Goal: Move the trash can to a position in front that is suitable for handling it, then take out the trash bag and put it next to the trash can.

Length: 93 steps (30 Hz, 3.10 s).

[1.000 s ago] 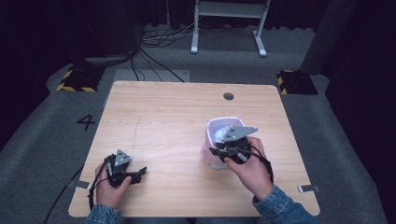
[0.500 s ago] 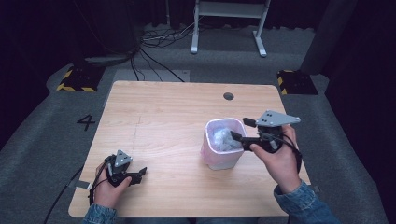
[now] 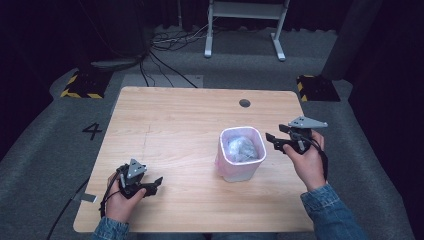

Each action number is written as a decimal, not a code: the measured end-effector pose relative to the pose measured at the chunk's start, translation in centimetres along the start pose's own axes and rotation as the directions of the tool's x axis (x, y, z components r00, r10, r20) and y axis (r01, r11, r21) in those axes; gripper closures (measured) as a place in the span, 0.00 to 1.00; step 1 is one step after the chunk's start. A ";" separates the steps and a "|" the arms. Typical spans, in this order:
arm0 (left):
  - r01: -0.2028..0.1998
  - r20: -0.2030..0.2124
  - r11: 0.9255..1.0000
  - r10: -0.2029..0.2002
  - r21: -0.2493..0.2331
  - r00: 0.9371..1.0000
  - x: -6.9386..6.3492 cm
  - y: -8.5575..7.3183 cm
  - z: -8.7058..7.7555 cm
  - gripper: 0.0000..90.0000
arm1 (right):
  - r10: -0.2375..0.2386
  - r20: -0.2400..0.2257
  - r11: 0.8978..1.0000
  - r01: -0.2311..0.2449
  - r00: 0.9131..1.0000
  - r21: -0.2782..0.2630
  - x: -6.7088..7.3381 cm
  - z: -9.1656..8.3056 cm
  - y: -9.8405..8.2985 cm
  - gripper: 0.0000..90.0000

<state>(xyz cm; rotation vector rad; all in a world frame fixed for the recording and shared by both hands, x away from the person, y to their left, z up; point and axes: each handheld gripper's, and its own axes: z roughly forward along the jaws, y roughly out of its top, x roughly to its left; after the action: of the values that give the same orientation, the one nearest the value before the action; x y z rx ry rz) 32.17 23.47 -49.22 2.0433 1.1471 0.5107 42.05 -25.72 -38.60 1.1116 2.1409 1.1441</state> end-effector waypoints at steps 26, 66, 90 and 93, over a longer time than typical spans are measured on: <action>-0.044 0.024 0.998 0.044 -0.034 0.999 -2.2 1.0 0.1 0.23 | -0.046 -0.181 0.998 0.052 0.982 0.032 6.5 3.5 -4.9 0.41; -0.160 0.169 0.985 0.169 -0.066 0.971 -8.0 4.0 2.9 0.26 | -0.200 -0.233 0.975 0.216 0.952 0.046 11.5 3.2 -7.2 0.46; -0.243 0.199 0.951 0.280 -0.189 0.939 -8.7 5.7 -1.7 0.99 | -0.274 -0.264 0.960 0.249 0.925 -0.124 12.2 -1.2 -5.5 1.00; -0.256 0.188 0.943 0.296 -0.212 0.937 -8.7 5.9 -2.5 0.99 | -0.294 -0.256 0.953 0.263 0.921 -0.148 12.4 -2.1 -5.2 1.00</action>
<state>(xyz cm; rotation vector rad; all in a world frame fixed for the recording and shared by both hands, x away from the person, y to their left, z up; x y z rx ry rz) 29.33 15.11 -43.01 2.0483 0.6598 0.4950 31.34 -18.17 -42.09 0.5984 2.3167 1.3231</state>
